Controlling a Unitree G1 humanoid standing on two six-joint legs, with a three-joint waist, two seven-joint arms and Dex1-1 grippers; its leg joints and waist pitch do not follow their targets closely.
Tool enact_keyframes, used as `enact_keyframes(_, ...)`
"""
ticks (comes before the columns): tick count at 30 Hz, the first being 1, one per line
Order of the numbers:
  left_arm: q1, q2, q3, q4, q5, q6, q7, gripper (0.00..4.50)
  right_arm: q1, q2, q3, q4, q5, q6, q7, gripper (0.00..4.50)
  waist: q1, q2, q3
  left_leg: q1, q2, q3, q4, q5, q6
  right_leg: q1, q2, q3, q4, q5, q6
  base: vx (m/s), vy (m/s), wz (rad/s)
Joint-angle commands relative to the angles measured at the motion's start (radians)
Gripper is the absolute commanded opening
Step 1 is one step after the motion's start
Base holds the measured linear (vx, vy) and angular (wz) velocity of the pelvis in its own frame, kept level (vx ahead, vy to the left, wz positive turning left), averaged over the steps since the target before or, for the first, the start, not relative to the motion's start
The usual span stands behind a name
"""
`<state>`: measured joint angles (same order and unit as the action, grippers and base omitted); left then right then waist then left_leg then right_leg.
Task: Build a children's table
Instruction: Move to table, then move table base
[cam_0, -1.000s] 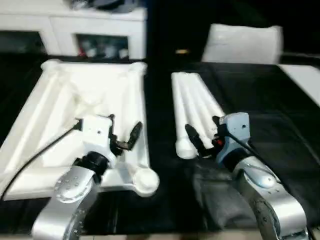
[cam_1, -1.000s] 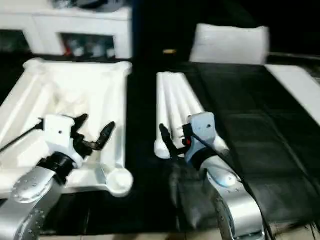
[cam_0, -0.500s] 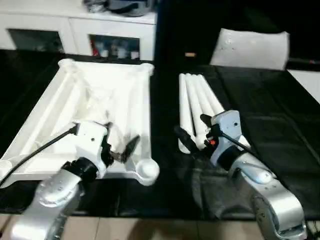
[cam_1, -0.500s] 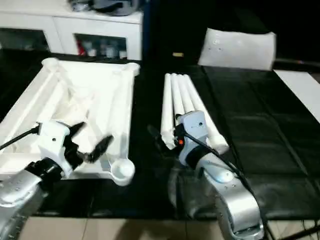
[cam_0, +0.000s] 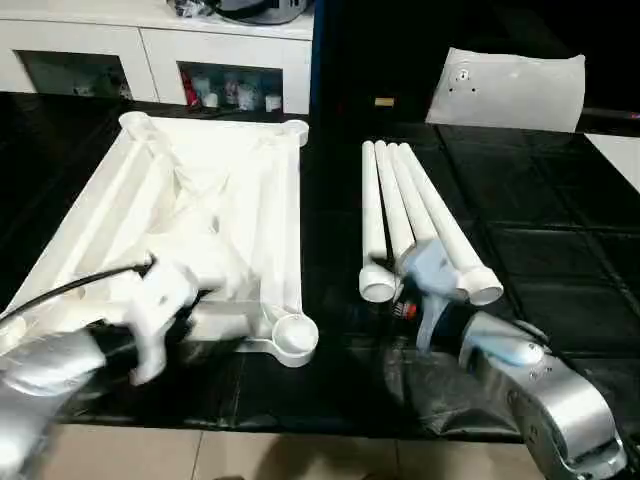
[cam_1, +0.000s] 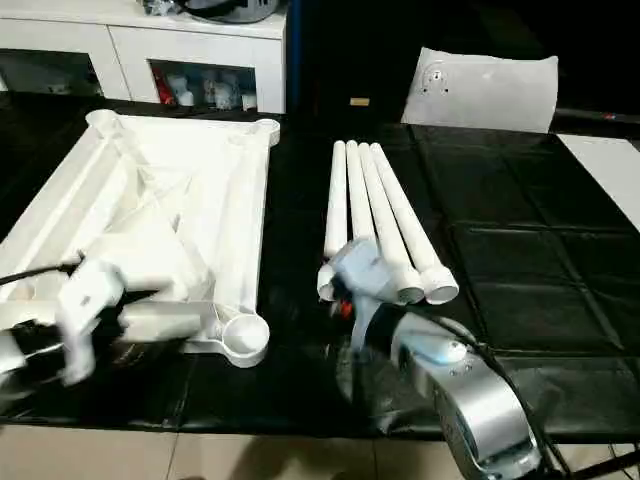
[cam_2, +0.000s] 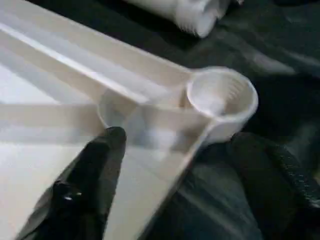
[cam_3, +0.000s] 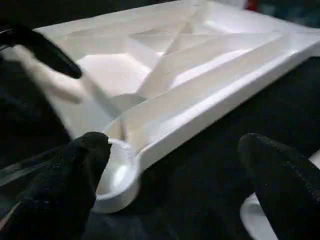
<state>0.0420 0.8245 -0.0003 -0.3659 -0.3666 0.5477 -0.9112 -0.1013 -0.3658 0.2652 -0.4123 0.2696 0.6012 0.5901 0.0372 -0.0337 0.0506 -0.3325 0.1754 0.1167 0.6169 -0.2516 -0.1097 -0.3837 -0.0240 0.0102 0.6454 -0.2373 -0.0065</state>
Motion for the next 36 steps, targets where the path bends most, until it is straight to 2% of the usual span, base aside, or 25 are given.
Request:
enact_keyframes(1, -0.031, 0.021, -0.029, 0.028, 0.008, -0.007, -0.05, 3.32, 0.006, -0.016, 0.01, -0.011, 0.009, -0.014, 0.027, 4.5, 0.001, 0.02, -0.035, -0.007, 0.025, 0.008, -0.089, -0.117, -0.004, 0.034, -0.071, 0.037, -0.082, -0.118, -0.143, 0.0, 0.0, 0.0)
enact_keyframes(3, -0.041, 0.028, -0.038, 0.045, 0.012, -0.017, -0.07, 3.23, 0.01, -0.022, 0.016, -0.011, 0.008, -0.016, 0.034, 4.5, 0.0, 0.019, -0.037, -0.01, 0.028, 0.007, -0.089, -0.114, -0.007, 0.037, -0.074, 0.038, -0.08, -0.114, -0.151, 0.0, 0.0, 0.0)
enact_keyframes(5, -0.059, 0.043, -0.066, 0.09, 0.031, -0.068, -0.12, 3.11, 0.016, -0.039, 0.029, -0.012, 0.004, -0.022, 0.054, 4.5, 0.002, 0.013, -0.037, -0.009, 0.027, 0.008, -0.089, -0.103, -0.001, 0.037, -0.074, 0.038, -0.083, -0.112, -0.146, 0.0, 0.0, 0.0)
enact_keyframes(7, -0.071, 0.046, -0.086, 0.118, 0.049, -0.108, -0.148, 2.78, 0.021, -0.049, 0.038, -0.017, 0.003, -0.022, 0.063, 4.5, 0.0, 0.019, -0.039, -0.011, 0.028, 0.008, -0.088, -0.087, -0.002, 0.039, -0.074, 0.038, -0.079, -0.076, -0.152, 0.0, 0.0, 0.0)
enact_keyframes(8, -0.108, 0.046, -0.115, 0.159, 0.077, -0.146, -0.171, 2.74, 0.019, -0.06, 0.04, -0.022, 0.009, -0.015, 0.078, 4.5, 0.001, 0.024, -0.04, -0.01, 0.027, 0.007, -0.088, -0.083, -0.001, 0.04, -0.073, 0.038, -0.078, -0.063, -0.152, 0.0, 0.0, 0.0)
enact_keyframes(10, -0.121, 0.047, -0.126, 0.175, 0.089, -0.158, -0.179, 2.64, 0.019, -0.063, 0.041, -0.023, 0.009, -0.015, 0.082, 4.5, 0.0, 0.02, -0.041, -0.011, 0.028, 0.008, -0.087, -0.076, -0.003, 0.042, -0.075, 0.037, -0.076, -0.036, -0.162, 0.0, 0.0, 0.0)
enact_keyframes(11, -0.134, 0.047, -0.137, 0.2, 0.102, -0.177, -0.187, 2.49, 0.022, -0.064, 0.044, -0.023, 0.011, -0.016, 0.087, 4.5, -0.001, 0.027, -0.042, -0.008, 0.027, 0.009, -0.086, -0.078, -0.006, 0.041, -0.073, 0.037, -0.076, -0.029, -0.164, 0.0, 0.0, 0.0)
enact_keyframes(12, -0.145, 0.044, -0.145, 0.221, 0.113, -0.196, -0.188, 2.35, 0.023, -0.068, 0.048, -0.023, 0.006, -0.019, 0.089, 4.5, -0.001, 0.027, -0.043, -0.01, 0.028, 0.008, -0.086, -0.075, -0.009, 0.043, -0.074, 0.037, -0.074, -0.02, -0.167, 0.0, 0.0, 0.0)
enact_keyframes(13, -0.166, 0.037, -0.157, 0.251, 0.122, -0.209, -0.199, 2.28, 0.024, -0.077, 0.052, -0.023, 0.0, -0.022, 0.098, 4.5, -0.001, 0.021, -0.043, -0.01, 0.027, 0.009, -0.085, -0.072, -0.008, 0.044, -0.073, 0.037, -0.076, -0.015, -0.169, 0.0, 0.0, 0.0)
enact_keyframes(15, -0.198, 0.03, -0.184, 0.296, 0.147, -0.233, -0.214, 2.22, 0.023, -0.09, 0.054, -0.023, -0.004, -0.026, 0.111, 4.5, 0.001, 0.024, -0.044, -0.009, 0.027, 0.009, -0.084, -0.068, -0.007, 0.045, -0.074, 0.038, -0.073, -0.009, -0.172, 0.0, 0.0, 0.0)
enact_keyframes(18, -0.221, 0.027, -0.213, 0.341, 0.177, -0.264, -0.23, 1.93, 0.024, -0.101, 0.054, -0.021, 0.0, -0.033, 0.121, 4.5, 0.0, 0.023, -0.043, -0.01, 0.029, 0.008, -0.086, -0.069, -0.01, 0.047, -0.076, 0.037, -0.073, -0.012, -0.177, 0.0, 0.0, 0.0)
enact_keyframes(22, -0.246, 0.017, -0.236, 0.388, 0.201, -0.282, -0.244, 1.73, 0.021, -0.107, 0.059, -0.016, -0.002, -0.039, 0.133, 4.5, -0.001, 0.027, -0.045, -0.009, 0.03, 0.009, -0.084, -0.066, -0.01, 0.047, -0.077, 0.037, -0.071, 0.006, -0.189, 0.0, 0.0, 0.0)
enact_keyframes(26, -0.272, -0.003, -0.258, 0.436, 0.227, -0.314, -0.243, 1.37, 0.018, -0.106, 0.063, -0.022, 0.009, -0.031, 0.141, 4.5, 0.002, 0.024, -0.045, -0.009, 0.031, 0.008, -0.084, -0.072, -0.01, 0.048, -0.078, 0.037, -0.072, -0.007, -0.195, 0.0, 0.0, 0.0)
enact_keyframes(31, -0.296, -0.023, -0.268, 0.46, 0.233, -0.32, -0.246, 0.92, 0.021, -0.109, 0.078, -0.024, -0.001, -0.033, 0.143, 4.5, 0.004, 0.029, -0.046, -0.009, 0.032, 0.007, -0.084, -0.061, -0.014, 0.049, -0.079, 0.037, -0.069, 0.024, -0.202, 0.0, 0.0, 0.0)
enact_keyframes(36, -0.303, -0.052, -0.267, 0.47, 0.222, -0.316, -0.249, 0.53, 0.019, -0.103, 0.076, -0.018, -0.008, -0.035, 0.138, 4.5, 0.004, 0.027, -0.046, -0.01, 0.033, 0.007, -0.085, -0.067, -0.017, 0.05, -0.08, 0.037, -0.07, 0.012, -0.204, 0.0, 0.0, 0.0)
